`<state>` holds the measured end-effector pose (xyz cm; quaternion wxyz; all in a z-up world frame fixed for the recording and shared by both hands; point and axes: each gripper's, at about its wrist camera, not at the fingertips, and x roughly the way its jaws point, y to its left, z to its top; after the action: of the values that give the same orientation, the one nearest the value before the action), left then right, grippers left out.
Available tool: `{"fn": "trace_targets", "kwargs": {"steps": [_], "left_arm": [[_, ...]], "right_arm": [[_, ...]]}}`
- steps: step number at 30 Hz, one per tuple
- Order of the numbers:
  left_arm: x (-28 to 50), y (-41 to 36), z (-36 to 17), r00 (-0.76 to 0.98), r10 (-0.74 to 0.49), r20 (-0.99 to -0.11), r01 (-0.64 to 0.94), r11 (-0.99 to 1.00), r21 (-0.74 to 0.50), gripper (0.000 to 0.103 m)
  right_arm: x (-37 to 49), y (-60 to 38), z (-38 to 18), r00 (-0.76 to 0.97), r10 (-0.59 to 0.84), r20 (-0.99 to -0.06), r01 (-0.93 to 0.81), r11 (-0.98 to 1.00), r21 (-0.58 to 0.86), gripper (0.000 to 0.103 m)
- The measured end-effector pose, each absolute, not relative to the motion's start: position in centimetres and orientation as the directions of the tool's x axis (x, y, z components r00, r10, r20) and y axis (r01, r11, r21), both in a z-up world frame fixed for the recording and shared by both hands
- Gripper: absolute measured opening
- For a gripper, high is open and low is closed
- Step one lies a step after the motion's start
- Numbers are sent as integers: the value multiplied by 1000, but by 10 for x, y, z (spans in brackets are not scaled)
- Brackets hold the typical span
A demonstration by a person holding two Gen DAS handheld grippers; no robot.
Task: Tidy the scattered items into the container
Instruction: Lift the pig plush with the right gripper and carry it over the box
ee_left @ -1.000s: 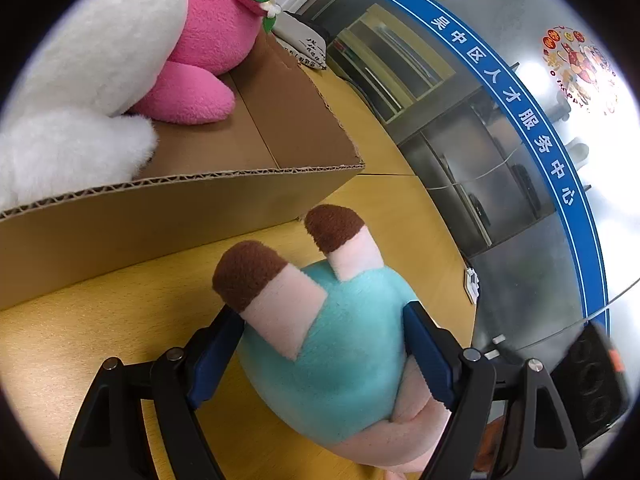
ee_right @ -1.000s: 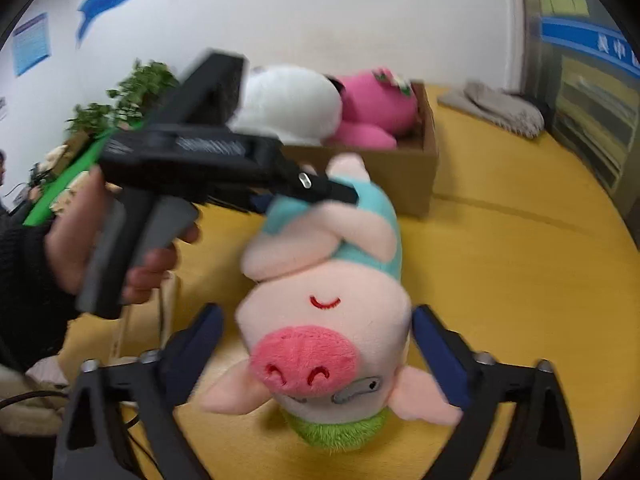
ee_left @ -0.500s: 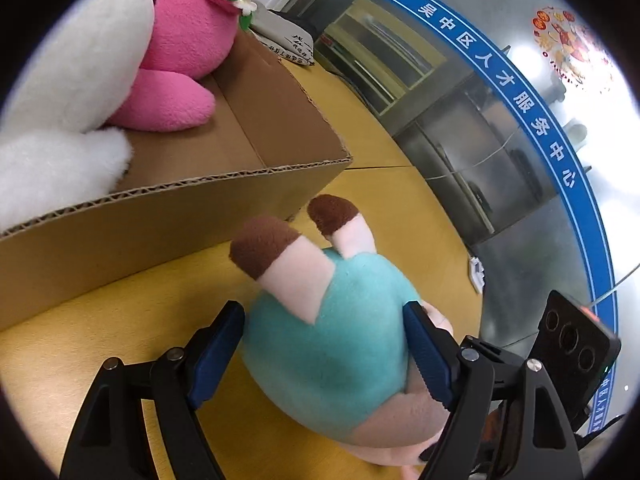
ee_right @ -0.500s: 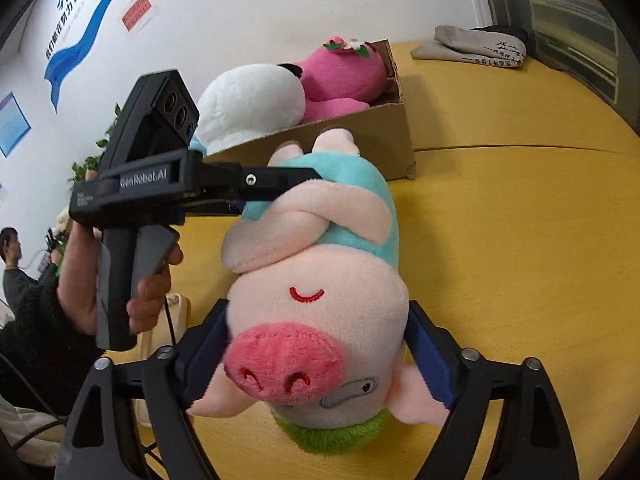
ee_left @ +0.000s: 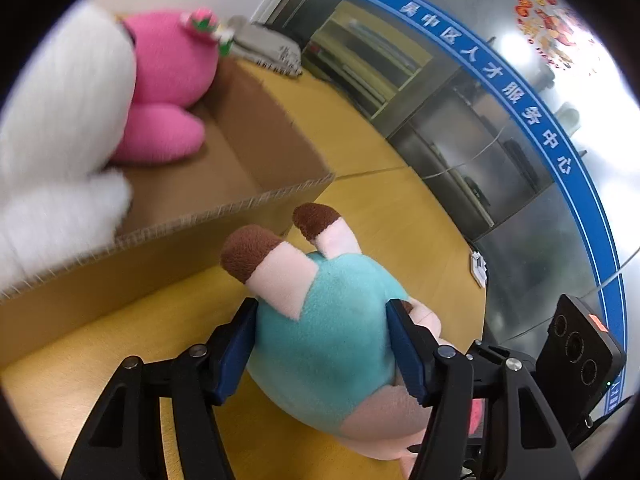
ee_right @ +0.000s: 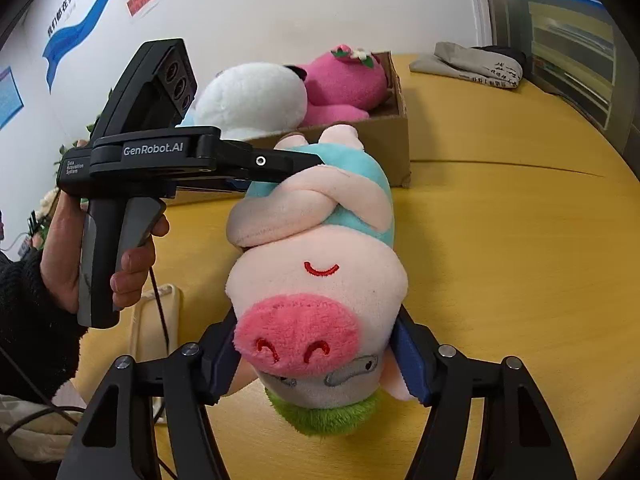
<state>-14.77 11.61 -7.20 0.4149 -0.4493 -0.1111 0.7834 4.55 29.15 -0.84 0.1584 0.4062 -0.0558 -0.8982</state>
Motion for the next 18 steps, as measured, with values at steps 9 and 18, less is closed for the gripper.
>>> {"fn": "trace_targets", "kwargs": {"steps": [9,18], "left_arm": [[-164,102,46,-398,750,-529,-694,-623,-360,63],[-251,91,85,-465,702,-540,-699,-665,-263,63]], "right_arm": [[20,280,61,-746,-350,-567,317,-935,160,71],[-72,259,92,-800,-330,-501,317,-941,115,71]]}}
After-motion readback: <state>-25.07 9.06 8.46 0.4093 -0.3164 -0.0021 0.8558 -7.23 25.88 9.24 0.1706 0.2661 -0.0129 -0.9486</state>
